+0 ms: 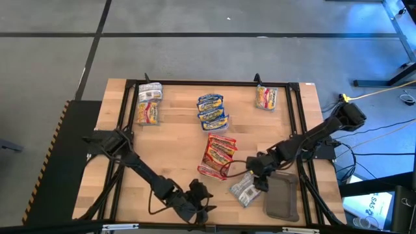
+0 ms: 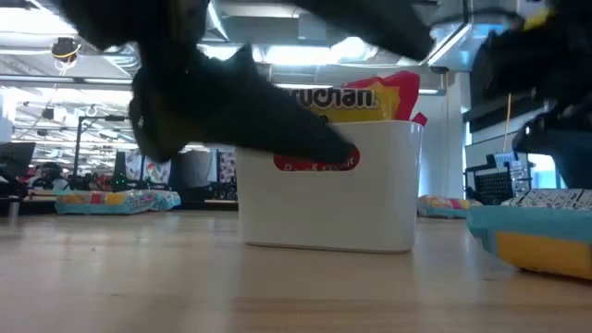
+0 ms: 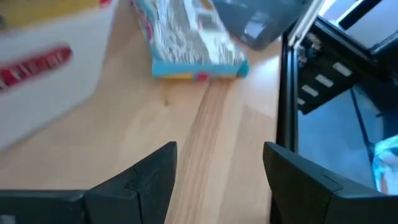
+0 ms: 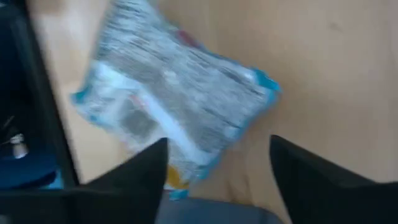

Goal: Sort Maruchan noodles
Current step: Put the light blue noodle pack into the black bin

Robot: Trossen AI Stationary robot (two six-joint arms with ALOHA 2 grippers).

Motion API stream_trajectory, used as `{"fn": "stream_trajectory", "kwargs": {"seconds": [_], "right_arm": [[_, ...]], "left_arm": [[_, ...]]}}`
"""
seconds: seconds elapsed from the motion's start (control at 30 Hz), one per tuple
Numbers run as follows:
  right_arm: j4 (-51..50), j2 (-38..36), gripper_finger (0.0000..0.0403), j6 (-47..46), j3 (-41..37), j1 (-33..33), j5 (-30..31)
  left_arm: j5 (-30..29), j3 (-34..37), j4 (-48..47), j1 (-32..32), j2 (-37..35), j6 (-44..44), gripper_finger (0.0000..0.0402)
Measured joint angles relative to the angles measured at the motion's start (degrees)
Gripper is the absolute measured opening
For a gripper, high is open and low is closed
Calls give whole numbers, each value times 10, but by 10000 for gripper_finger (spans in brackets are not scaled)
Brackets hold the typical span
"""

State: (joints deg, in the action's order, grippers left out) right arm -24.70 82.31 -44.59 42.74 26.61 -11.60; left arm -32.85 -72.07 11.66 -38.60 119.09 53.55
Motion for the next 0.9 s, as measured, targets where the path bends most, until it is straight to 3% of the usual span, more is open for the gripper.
{"fn": "stream_trajectory", "kwargs": {"seconds": [0.13,0.27,0.5,0.63,0.9], "right_arm": [[22,21,314,-16,-1,0,-14],[64,55,339,-22,0,0,-34],[143,108,329,-79,8,0,-44],[177,123,317,-83,26,1,-20],[253,162,298,-79,35,4,-44]], "left_arm": [[9,0,7,-3,18,0,231],[7,0,10,-2,25,-8,231],[7,0,10,2,25,-31,231],[8,0,10,5,25,-41,231],[7,0,11,-3,25,-45,231]]}}
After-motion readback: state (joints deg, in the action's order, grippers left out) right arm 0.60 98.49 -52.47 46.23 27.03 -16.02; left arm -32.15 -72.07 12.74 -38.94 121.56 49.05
